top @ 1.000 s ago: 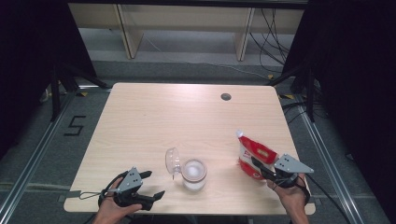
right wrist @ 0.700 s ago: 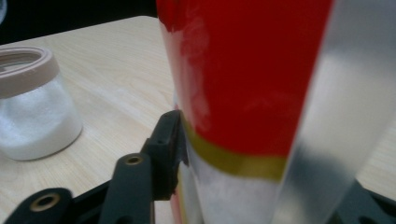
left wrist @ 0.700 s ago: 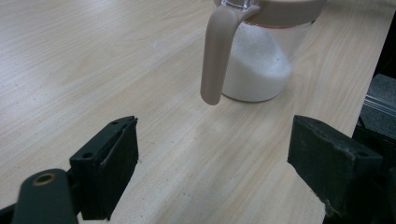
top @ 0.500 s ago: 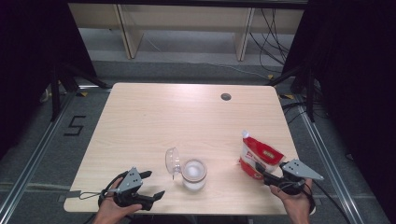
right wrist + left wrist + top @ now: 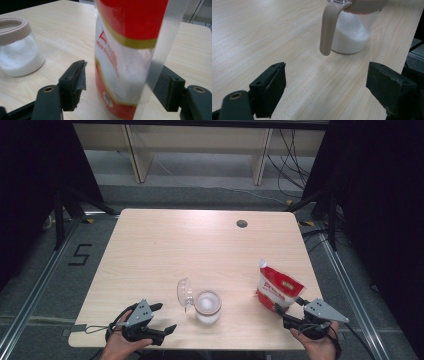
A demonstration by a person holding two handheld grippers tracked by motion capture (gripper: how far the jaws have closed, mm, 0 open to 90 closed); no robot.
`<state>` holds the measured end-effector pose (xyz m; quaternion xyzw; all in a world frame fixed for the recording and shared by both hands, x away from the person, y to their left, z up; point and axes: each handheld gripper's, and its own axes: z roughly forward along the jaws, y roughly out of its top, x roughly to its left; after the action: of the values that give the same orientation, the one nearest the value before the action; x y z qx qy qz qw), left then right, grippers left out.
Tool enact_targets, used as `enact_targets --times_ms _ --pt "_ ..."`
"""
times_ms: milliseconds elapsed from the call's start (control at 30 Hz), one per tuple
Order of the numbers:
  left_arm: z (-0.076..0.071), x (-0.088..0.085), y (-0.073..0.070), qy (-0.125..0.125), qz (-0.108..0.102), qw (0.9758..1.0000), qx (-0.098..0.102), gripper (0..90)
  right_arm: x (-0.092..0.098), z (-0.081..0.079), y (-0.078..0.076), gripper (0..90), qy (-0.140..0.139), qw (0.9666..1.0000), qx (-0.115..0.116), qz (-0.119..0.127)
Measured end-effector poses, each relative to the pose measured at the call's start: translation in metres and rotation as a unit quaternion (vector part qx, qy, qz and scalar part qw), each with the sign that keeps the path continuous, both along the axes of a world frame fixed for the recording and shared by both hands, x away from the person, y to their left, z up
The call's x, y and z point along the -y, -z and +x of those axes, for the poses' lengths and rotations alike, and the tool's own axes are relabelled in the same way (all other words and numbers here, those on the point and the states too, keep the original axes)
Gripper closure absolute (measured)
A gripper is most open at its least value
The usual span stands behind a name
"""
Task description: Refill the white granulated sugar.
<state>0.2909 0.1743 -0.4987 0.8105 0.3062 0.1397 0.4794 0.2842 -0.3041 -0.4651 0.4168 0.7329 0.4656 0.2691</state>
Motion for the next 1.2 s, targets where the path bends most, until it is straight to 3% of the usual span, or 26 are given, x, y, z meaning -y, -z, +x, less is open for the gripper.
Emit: enact_targets --times_ms 33,67,100,167,267,333,367,400,467,500,567,767,800,833,867,900,933,967,1033,1067,1100,1167,1200 --pt "0.001 -0.001 0.000 0.001 0.006 1.0000 0.002 15.8 -0.001 -0.004 -0.001 30.7 0.012 0.9998 -0.013 0.003" --pt "0.002 -0.002 0.000 0.004 0.013 0.9999 0.004 15.8 0.000 -0.005 -0.002 30.6 0.002 1.0000 -0.006 -0.006" --pt "0.001 -0.001 0.000 0.002 0.009 1.0000 0.001 15.8 -0.001 -0.008 -0.002 29.2 0.011 0.9998 -0.013 0.005" --pt "0.002 -0.001 0.000 0.003 0.012 0.9999 0.004 15.8 -0.002 -0.012 -0.001 27.8 0.012 0.9996 -0.027 0.003" --pt "0.001 0.001 -0.001 0.002 0.006 1.0000 0.000 15.8 0.000 -0.013 0.002 27.0 0.008 0.9998 -0.016 -0.004" --pt "0.002 0.001 -0.001 0.003 0.006 1.0000 -0.001 15.8 0.001 -0.016 0.002 25.8 0.012 0.9995 -0.026 -0.015" --pt "0.002 0.002 -0.001 0.007 0.007 0.9999 0.003 15.8 -0.001 -0.018 0.002 25.1 0.020 0.9993 -0.029 -0.009" --pt "0.002 0.002 -0.001 0.007 0.008 0.9999 0.001 15.8 0.002 -0.018 0.003 25.3 0.008 0.9996 -0.019 -0.017" --pt "0.002 0.002 -0.001 0.007 0.009 0.9999 0.000 15.8 0.001 -0.023 0.003 24.9 0.025 0.9991 -0.033 -0.007" --pt "0.002 0.001 -0.001 0.007 0.010 0.9999 0.002 15.8 0.004 -0.022 0.003 24.6 0.017 0.9994 -0.018 -0.022" --pt "0.001 0.003 -0.001 0.000 0.000 1.0000 -0.002 15.8 0.004 -0.025 0.004 24.5 0.017 0.9994 -0.024 -0.018" --pt "0.002 0.002 -0.002 0.004 0.004 1.0000 0.006 15.8 0.003 -0.033 0.006 24.2 0.023 0.9991 -0.032 -0.019" --pt "0.003 0.002 -0.002 0.005 0.004 1.0000 0.007 15.8 0.003 -0.033 0.007 24.2 0.014 0.9993 -0.028 -0.022" --pt "0.002 0.002 -0.001 0.003 0.001 1.0000 -0.003 15.8 0.003 -0.035 0.007 24.4 0.015 0.9992 -0.025 -0.028" --pt "0.002 0.002 -0.001 0.003 0.001 1.0000 -0.003 15.8 0.001 -0.039 0.006 25.2 0.026 0.9986 -0.040 -0.022" --pt "0.002 0.001 -0.001 0.004 0.005 1.0000 0.002 15.8 0.002 -0.037 0.006 25.5 0.015 0.9993 -0.023 -0.027" --pt "0.001 0.002 -0.001 0.002 0.004 1.0000 -0.003 15.8 0.000 -0.041 0.005 25.1 0.027 0.9988 -0.031 -0.027" --pt "0.001 0.002 -0.001 0.000 -0.001 1.0000 -0.003 15.8 0.001 -0.041 0.005 25.0 0.014 0.9990 -0.025 -0.033" --pt "0.001 0.001 -0.001 0.004 0.002 1.0000 0.001 15.8 0.000 -0.044 0.006 25.0 0.024 0.9989 -0.020 -0.034" --pt "0.002 0.001 -0.002 0.006 0.004 1.0000 0.003 15.8 -0.002 -0.046 0.006 25.1 0.030 0.9987 -0.035 -0.019" --pt "0.002 0.001 -0.002 0.011 0.008 0.9999 0.008 15.8 0.000 -0.045 0.007 25.0 0.019 0.9991 -0.020 -0.032" --pt "0.002 0.001 -0.002 0.010 0.008 0.9999 0.008 15.8 0.000 -0.046 0.007 25.1 0.019 0.9989 -0.024 -0.034" --pt "0.002 0.001 -0.002 0.011 0.008 0.9999 0.008 15.8 -0.003 -0.049 0.008 25.1 0.024 0.9986 -0.039 -0.026"
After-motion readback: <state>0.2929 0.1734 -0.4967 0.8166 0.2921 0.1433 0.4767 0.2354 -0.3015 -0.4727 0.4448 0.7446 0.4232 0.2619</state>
